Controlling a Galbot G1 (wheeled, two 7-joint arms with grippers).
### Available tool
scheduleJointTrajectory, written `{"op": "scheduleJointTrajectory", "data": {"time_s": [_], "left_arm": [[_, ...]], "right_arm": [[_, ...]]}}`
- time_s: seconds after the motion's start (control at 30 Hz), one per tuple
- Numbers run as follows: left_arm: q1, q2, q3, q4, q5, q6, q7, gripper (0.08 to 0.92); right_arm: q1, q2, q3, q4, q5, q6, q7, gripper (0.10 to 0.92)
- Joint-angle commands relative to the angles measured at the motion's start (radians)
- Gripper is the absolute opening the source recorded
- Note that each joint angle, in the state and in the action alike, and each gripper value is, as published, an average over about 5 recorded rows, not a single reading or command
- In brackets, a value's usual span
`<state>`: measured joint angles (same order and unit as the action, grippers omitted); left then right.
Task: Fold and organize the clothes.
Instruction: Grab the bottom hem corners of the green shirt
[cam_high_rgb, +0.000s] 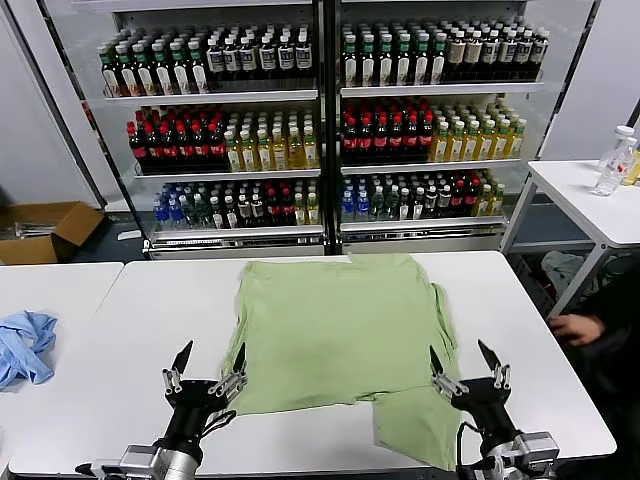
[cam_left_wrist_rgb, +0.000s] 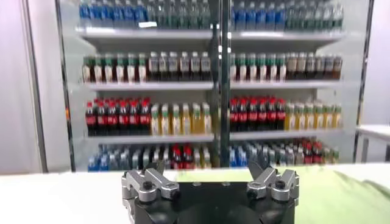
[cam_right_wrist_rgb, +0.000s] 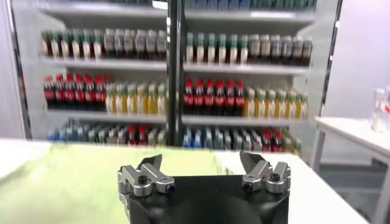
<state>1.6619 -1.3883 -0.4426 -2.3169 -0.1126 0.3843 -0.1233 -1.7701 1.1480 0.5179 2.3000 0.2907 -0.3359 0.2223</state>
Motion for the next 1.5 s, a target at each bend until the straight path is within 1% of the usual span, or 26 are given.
{"op": "scheduleJointTrajectory", "data": {"time_s": [0.03, 0.27, 0.4, 0.47, 0.53, 0.73, 0.87, 1.13, 1.2, 1.27, 1.37, 1.5], "left_arm": [[-0.042, 0.035, 0.03, 0.137, 0.035, 0.194, -0.027, 0.822], [-0.072, 0.033, 0.035, 0.224, 0.073, 0.194, -0.085, 0.823], [-0.071, 0.03, 0.041, 0.239, 0.069, 0.194, -0.092, 0.823], [-0.066, 0.029, 0.045, 0.241, 0.058, 0.195, -0.091, 0.818], [-0.06, 0.027, 0.047, 0.243, 0.041, 0.196, -0.092, 0.792], [-0.042, 0.024, 0.045, 0.235, -0.047, 0.196, -0.089, 0.628], [-0.035, 0.026, 0.037, 0.211, -0.15, 0.195, -0.077, 0.524], [-0.027, 0.046, -0.001, 0.098, -0.313, 0.178, -0.03, 0.298], [-0.033, 0.057, -0.016, 0.065, -0.338, 0.165, -0.014, 0.238], [-0.041, 0.07, -0.03, 0.037, -0.355, 0.158, 0.002, 0.177], [-0.064, 0.088, -0.053, 0.01, -0.389, 0.153, 0.019, 0.109], [-0.116, 0.113, -0.069, 0.023, -0.442, 0.144, 0.013, 0.084]], "right_arm": [[-0.103, 0.009, -0.006, -0.034, -0.039, -0.048, 0.005, 0.823], [-0.136, 0.038, -0.053, -0.088, -0.073, -0.017, 0.005, 0.823], [-0.142, 0.046, -0.067, -0.108, -0.071, 0.0, 0.004, 0.814], [-0.144, 0.048, -0.074, -0.115, -0.065, 0.004, 0.001, 0.78], [-0.144, 0.05, -0.082, -0.122, -0.057, 0.001, -0.001, 0.732], [-0.148, 0.047, -0.085, -0.117, -0.029, 0.006, -0.01, 0.559], [-0.149, 0.036, -0.077, -0.107, -0.013, 0.024, -0.02, 0.438], [-0.125, 0.005, -0.059, -0.079, 0.012, 0.108, -0.053, 0.212], [-0.106, -0.01, -0.041, -0.059, 0.039, 0.124, -0.054, 0.153], [-0.074, -0.031, -0.017, -0.033, 0.08, 0.131, -0.051, 0.117], [0.002, -0.073, 0.016, -0.002, 0.151, 0.133, -0.044, 0.106], [0.145, -0.135, 0.028, -0.017, 0.256, 0.124, -0.026, 0.106]]}}
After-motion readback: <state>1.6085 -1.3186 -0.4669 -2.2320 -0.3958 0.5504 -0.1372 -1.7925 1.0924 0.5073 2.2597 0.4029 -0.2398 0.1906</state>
